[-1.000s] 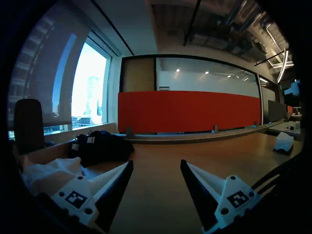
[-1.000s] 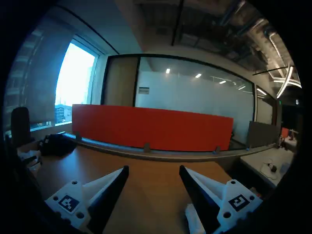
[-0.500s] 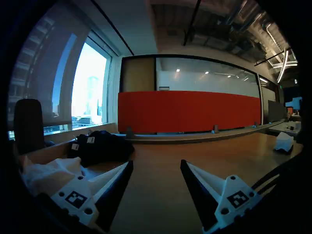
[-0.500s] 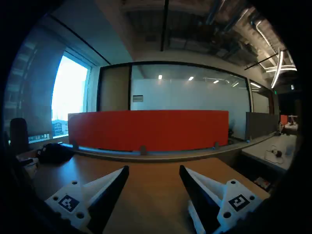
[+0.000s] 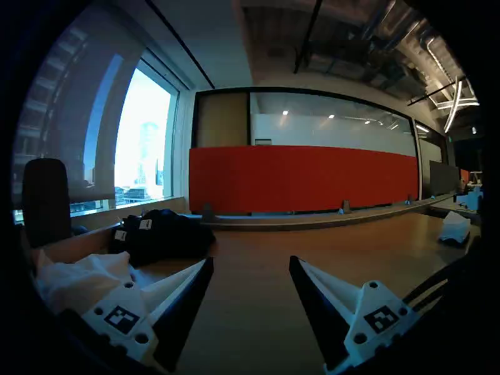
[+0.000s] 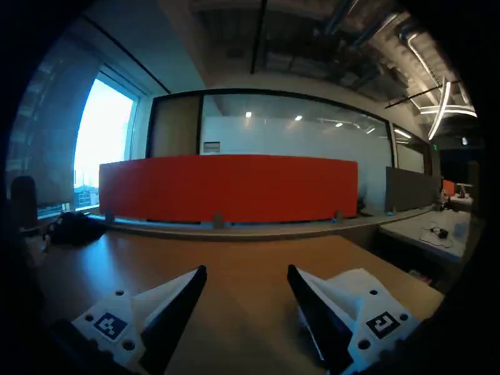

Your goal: Fold towel

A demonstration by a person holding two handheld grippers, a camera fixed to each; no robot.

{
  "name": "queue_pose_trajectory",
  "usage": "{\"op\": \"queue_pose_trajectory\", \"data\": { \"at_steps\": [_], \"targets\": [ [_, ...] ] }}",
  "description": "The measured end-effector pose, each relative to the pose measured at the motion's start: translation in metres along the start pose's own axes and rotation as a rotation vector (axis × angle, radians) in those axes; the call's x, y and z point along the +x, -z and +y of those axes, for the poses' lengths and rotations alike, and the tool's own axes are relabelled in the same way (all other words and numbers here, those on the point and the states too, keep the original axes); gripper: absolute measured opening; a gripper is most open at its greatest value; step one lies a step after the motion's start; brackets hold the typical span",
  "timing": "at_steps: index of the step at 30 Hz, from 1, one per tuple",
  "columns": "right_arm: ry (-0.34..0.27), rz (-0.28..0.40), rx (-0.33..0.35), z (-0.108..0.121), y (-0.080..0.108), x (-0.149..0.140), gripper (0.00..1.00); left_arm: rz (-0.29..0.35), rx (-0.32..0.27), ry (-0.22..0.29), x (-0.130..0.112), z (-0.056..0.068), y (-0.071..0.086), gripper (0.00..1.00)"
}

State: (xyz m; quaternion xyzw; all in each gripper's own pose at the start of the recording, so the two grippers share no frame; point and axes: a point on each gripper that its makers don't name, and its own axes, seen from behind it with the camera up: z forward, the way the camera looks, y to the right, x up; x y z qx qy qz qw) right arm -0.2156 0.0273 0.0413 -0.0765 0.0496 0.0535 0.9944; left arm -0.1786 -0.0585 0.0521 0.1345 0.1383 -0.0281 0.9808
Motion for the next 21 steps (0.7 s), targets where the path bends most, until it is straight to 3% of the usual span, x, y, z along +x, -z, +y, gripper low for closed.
{"op": "queue_pose_trajectory", "data": {
  "at_steps": [11,21],
  "targets": [
    [0.084,-0.039,-0.008,-0.002,-0.004,-0.034,1.00,0.000,0.000,0.000,0.000,0.000,0.000,0.89],
    [0.029,-0.012,-0.034,0.001,-0.008,-0.034,1.00,0.000,0.000,0.000,0.000,0.000,0.001,0.89]
  ]
}}
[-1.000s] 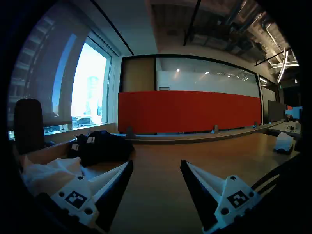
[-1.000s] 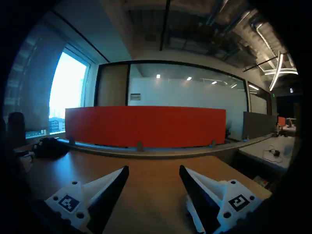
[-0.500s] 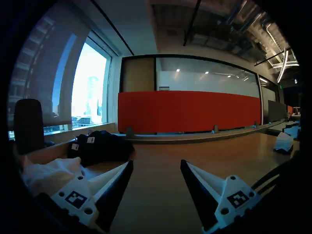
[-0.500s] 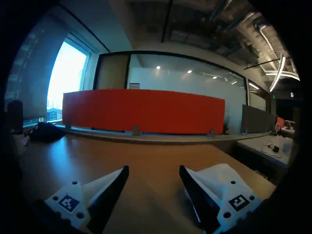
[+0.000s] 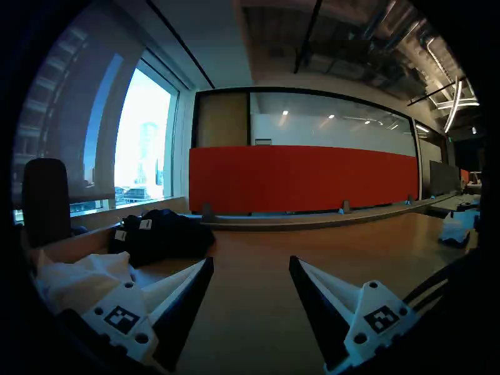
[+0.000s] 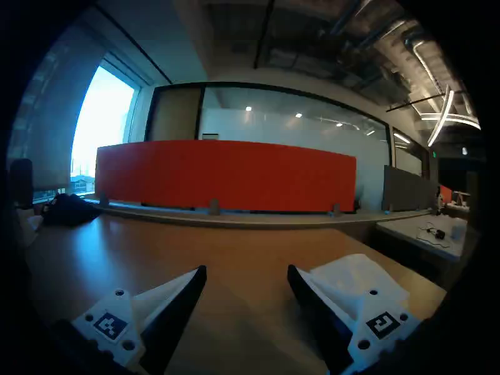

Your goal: Fold towel

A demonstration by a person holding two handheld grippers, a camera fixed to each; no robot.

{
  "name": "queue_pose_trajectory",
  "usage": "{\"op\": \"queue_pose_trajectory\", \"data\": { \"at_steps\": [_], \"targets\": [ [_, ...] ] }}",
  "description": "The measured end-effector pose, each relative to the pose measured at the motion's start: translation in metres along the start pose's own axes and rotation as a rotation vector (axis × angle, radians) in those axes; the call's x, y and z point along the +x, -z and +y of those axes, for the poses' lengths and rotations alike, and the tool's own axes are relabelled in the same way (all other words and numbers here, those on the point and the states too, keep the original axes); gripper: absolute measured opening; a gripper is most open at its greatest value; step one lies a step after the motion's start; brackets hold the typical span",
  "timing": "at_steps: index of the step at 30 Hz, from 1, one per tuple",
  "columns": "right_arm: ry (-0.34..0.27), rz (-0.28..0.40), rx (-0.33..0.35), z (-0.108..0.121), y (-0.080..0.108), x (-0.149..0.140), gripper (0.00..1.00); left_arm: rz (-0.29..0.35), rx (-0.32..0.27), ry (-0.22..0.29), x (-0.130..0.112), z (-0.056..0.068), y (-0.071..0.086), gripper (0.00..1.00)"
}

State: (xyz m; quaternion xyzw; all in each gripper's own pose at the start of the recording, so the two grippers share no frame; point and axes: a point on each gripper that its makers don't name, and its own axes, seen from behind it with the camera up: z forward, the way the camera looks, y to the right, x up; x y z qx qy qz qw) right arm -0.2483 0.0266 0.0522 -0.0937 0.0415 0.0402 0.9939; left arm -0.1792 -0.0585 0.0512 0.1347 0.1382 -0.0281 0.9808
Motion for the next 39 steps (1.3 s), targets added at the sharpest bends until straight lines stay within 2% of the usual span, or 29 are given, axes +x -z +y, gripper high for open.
{"op": "queue_pose_trajectory", "data": {
  "at_steps": [12,23,39],
  "targets": [
    [-0.038,0.043,0.020,-0.0056,0.0018,0.0020,1.00,0.000,0.000,0.000,0.0001,-0.0008,0.0000,0.89],
    [-0.040,0.072,0.014,-0.0051,0.0043,0.0069,1.00,0.000,0.000,0.000,0.0000,-0.0007,-0.0001,0.89],
    [-0.047,0.072,0.035,-0.0089,0.0072,0.0062,1.00,0.000,0.000,0.000,0.0003,-0.0016,-0.0004,0.89]
  ]
}}
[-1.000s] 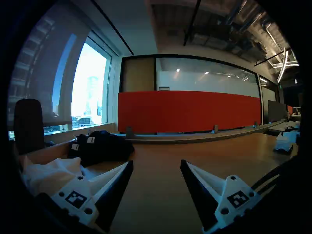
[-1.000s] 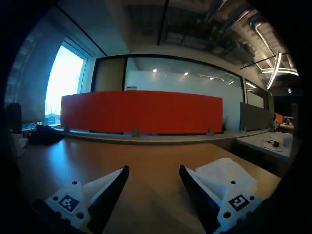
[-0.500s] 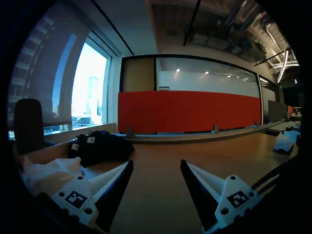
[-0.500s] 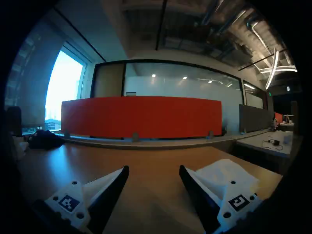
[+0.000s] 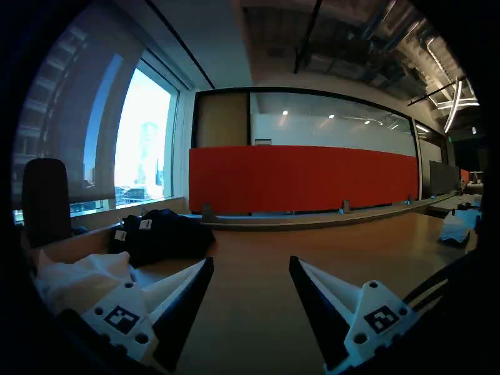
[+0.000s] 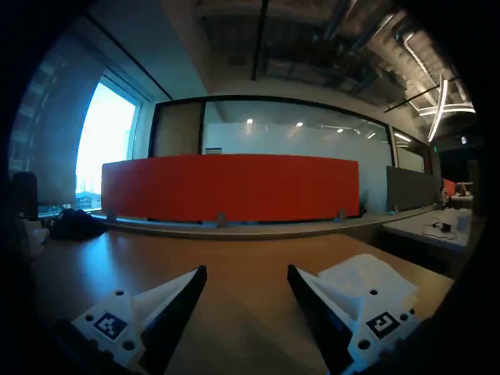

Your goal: Fold towel

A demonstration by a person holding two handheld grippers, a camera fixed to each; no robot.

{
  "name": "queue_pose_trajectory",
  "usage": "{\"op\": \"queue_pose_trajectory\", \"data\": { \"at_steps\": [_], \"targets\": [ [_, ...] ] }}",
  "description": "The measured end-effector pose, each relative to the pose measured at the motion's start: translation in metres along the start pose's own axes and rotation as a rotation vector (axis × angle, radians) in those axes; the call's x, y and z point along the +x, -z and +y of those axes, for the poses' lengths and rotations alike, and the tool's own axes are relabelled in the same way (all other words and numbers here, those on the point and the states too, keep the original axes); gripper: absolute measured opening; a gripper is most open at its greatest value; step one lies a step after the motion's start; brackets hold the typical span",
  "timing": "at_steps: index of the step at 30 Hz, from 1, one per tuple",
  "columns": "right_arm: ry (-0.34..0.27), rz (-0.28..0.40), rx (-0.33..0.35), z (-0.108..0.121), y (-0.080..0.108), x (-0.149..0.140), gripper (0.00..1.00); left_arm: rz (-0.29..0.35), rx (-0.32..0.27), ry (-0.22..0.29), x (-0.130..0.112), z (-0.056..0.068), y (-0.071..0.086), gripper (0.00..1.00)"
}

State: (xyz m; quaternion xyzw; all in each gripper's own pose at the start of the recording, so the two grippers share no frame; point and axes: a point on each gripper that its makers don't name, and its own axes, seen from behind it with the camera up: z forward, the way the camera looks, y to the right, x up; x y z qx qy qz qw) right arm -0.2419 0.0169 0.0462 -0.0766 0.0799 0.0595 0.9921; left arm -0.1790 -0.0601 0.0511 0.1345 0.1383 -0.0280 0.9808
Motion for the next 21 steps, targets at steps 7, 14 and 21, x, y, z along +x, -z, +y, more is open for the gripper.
{"op": "queue_pose_trajectory", "data": {
  "at_steps": [7,14,21],
  "targets": [
    [0.001,0.000,0.000,-0.0006,0.0001,0.0001,1.00,0.000,0.000,0.000,0.0012,-0.0001,0.0006,0.90],
    [0.000,0.000,0.000,-0.0002,-0.0001,0.0003,1.00,-0.001,0.000,-0.001,0.0048,-0.0008,0.0012,0.90],
    [0.000,0.000,0.000,-0.0004,-0.0001,-0.0002,1.00,-0.003,0.000,-0.001,0.0091,-0.0012,0.0016,0.89]
  ]
}}
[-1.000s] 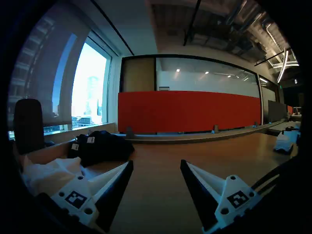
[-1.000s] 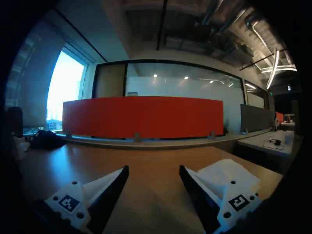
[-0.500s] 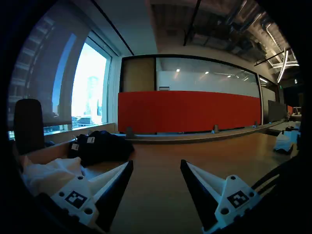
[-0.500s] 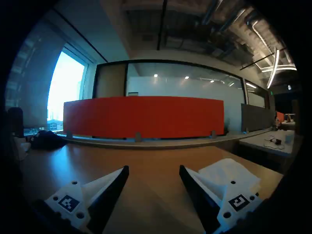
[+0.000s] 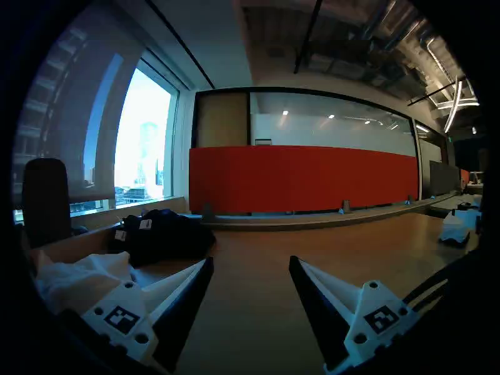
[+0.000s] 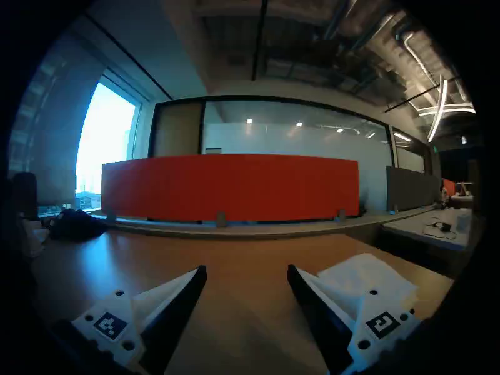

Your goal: Fold towel

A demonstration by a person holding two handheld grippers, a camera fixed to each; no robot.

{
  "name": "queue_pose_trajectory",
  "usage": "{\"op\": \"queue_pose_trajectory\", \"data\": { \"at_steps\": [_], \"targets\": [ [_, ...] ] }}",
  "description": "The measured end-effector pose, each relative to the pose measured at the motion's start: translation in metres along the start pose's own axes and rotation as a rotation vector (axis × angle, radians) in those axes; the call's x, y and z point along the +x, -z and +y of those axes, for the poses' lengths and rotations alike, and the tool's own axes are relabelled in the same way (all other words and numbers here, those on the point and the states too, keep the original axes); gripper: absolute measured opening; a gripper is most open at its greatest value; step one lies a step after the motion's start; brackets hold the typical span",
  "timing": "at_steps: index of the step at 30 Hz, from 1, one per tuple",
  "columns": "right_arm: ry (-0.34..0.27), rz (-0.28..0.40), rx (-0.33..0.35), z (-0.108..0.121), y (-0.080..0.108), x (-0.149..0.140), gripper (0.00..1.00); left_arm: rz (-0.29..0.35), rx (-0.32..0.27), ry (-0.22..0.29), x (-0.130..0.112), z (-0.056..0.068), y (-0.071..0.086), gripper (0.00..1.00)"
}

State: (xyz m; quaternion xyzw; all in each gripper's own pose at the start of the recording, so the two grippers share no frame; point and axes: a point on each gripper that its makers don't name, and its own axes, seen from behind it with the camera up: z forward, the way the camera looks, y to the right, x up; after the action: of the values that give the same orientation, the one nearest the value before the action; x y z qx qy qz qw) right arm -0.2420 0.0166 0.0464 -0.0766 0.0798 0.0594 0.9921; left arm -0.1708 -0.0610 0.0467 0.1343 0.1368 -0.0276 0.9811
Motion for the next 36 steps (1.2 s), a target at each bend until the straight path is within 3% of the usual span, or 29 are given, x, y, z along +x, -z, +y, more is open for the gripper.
{"op": "queue_pose_trajectory", "data": {
  "at_steps": [36],
  "targets": [
    [0.000,0.000,0.000,0.0002,-0.0003,0.0000,1.00,-0.002,0.000,0.001,0.0068,-0.0053,0.0009,0.90]
  ]
}}
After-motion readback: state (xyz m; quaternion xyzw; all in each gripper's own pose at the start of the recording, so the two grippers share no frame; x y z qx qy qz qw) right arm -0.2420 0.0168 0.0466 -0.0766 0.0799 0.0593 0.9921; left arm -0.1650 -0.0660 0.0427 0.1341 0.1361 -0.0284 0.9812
